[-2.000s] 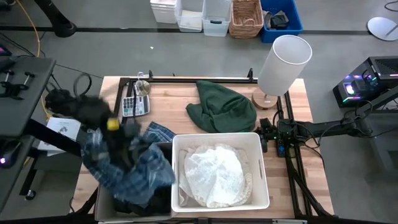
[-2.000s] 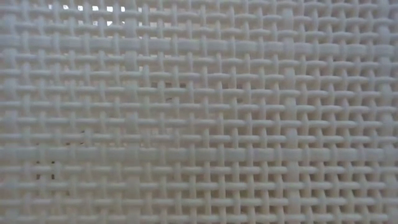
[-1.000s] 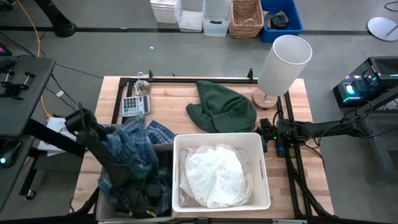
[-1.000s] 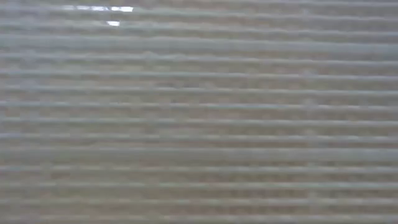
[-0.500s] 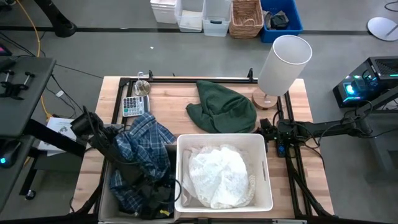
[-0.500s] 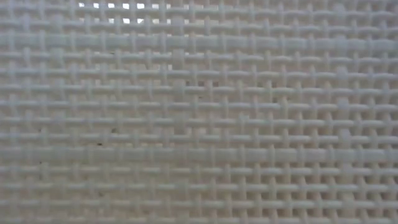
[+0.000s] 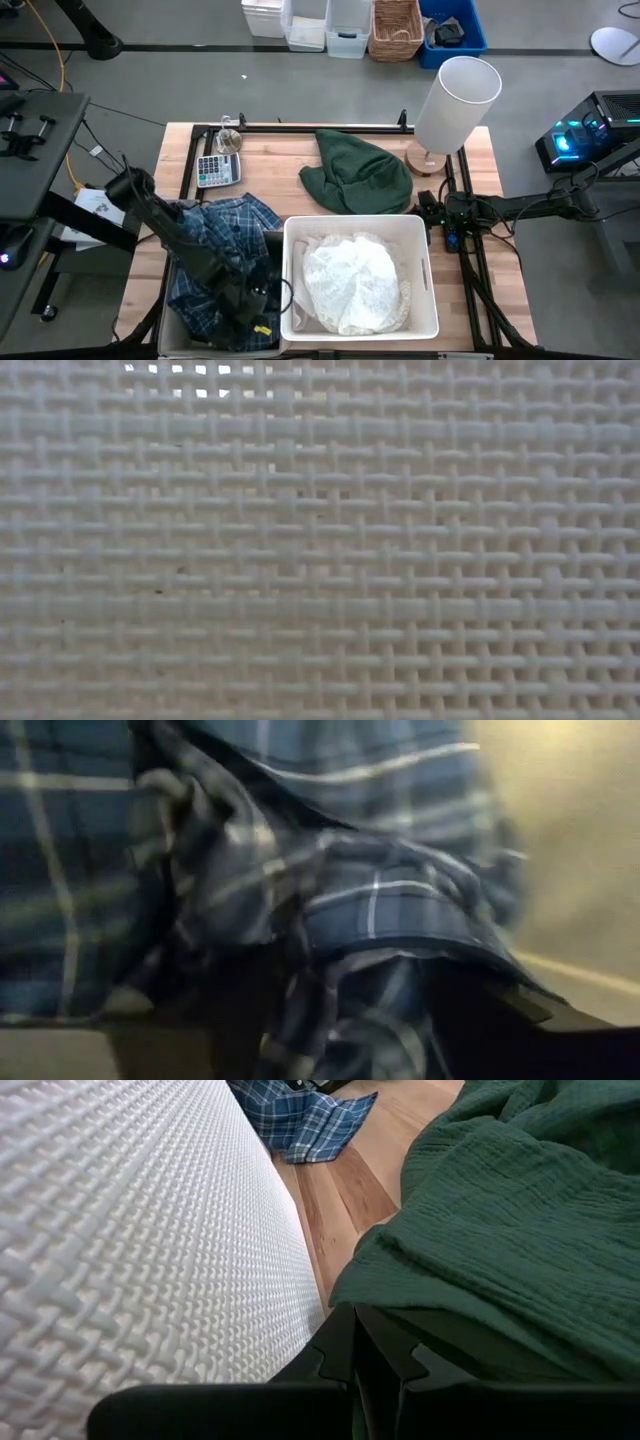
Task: Sort clothes
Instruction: Put the blue checkered polo into the beige laundry organizer
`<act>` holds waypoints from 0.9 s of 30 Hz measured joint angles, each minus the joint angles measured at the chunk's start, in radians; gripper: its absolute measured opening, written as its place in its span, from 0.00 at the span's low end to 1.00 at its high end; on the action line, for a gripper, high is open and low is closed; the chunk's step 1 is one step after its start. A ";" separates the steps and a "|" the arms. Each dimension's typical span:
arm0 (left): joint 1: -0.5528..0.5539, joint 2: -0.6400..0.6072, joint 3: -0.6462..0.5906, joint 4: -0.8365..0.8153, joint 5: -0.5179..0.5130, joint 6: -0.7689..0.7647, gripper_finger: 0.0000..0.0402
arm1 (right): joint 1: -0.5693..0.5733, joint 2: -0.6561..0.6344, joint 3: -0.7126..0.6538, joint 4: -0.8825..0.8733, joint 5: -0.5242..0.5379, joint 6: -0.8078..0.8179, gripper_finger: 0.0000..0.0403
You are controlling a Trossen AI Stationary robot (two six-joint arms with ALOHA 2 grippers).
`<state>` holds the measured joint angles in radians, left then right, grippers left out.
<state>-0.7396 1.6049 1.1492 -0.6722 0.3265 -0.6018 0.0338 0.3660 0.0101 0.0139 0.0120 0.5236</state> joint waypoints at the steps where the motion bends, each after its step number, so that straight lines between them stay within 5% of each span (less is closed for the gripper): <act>1: 0.005 -0.021 0.000 -0.006 0.017 0.002 0.62 | 0.000 0.000 0.000 0.000 0.000 0.000 0.00; 13: 0.166 -0.421 0.002 0.042 0.054 -0.172 0.64 | 0.000 0.000 0.000 -0.002 0.000 0.000 0.00; 18: 0.277 -0.587 0.003 0.084 -0.109 -0.207 0.64 | 0.000 0.000 0.000 -0.002 0.000 0.000 0.00; 22: 0.404 -0.661 0.004 -0.122 -0.302 -0.211 0.64 | 0.000 0.000 0.000 -0.002 0.000 0.000 0.00; 27: 0.615 -0.635 0.002 -0.500 -0.248 -0.202 0.64 | 0.000 0.000 0.000 -0.002 0.000 0.000 0.00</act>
<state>-0.1248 0.9699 1.1507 -1.1718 0.0789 -0.8042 0.0337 0.3660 0.0101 0.0120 0.0116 0.5236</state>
